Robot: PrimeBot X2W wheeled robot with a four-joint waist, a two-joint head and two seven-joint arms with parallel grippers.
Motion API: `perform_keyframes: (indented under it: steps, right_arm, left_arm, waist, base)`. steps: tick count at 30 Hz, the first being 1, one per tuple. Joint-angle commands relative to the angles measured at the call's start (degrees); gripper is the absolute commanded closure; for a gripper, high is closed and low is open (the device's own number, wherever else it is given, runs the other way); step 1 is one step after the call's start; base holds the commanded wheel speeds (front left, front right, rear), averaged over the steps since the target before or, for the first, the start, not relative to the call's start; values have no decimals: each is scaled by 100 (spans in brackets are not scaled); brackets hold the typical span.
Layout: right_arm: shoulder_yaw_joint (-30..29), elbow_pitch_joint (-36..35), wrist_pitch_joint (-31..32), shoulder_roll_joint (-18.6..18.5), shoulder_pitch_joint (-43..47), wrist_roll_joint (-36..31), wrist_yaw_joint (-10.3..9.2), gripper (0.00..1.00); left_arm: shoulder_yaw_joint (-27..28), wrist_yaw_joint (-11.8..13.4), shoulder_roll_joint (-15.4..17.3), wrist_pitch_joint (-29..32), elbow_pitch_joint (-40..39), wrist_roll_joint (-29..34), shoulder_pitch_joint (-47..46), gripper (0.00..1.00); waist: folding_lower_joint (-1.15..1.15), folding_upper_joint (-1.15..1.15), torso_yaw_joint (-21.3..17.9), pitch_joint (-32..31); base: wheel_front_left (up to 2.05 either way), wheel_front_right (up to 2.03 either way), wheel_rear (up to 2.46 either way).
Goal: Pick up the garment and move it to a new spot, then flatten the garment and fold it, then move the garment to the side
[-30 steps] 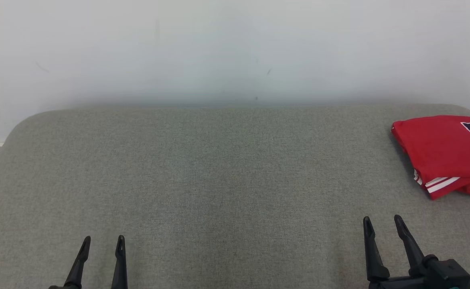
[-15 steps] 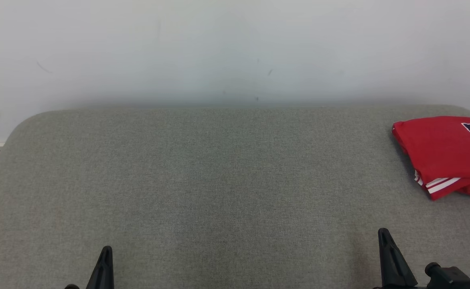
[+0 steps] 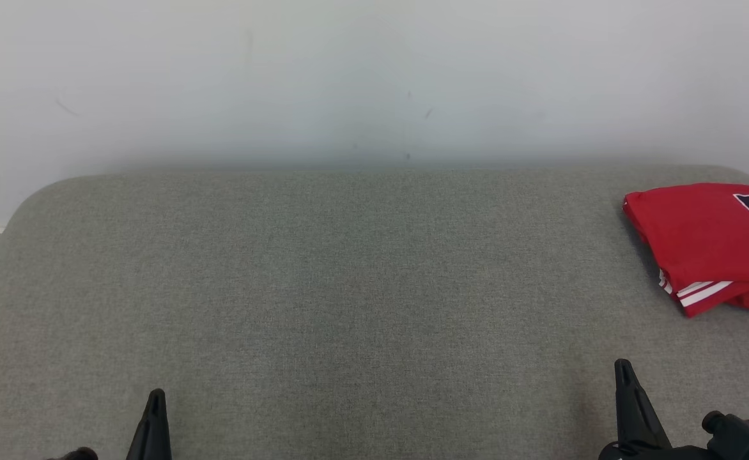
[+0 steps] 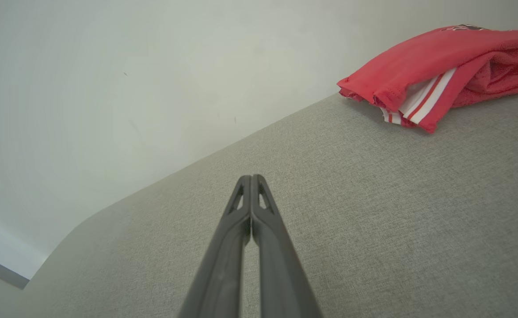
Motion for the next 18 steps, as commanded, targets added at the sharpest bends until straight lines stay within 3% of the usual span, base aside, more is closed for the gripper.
perform_keyframes:
  steps: [1, 18]
  right_arm:
    - [-29, -74, 52, -58, -184, 260, -2, 100]
    - [-114, -9, 376, -86, -330, 1649, -4, 100]
  left_arm:
    - [33, -3, 13, 48, -53, -265, -165, 100]
    - [140, -5, -25, 403, 30, -1630, -343, 100]
  waist:
    - [0, 0, -2, 1]
    - [0, 0, -26, 15]
  base:
    - [0, 0, 0]
    - [0, 0, 0]
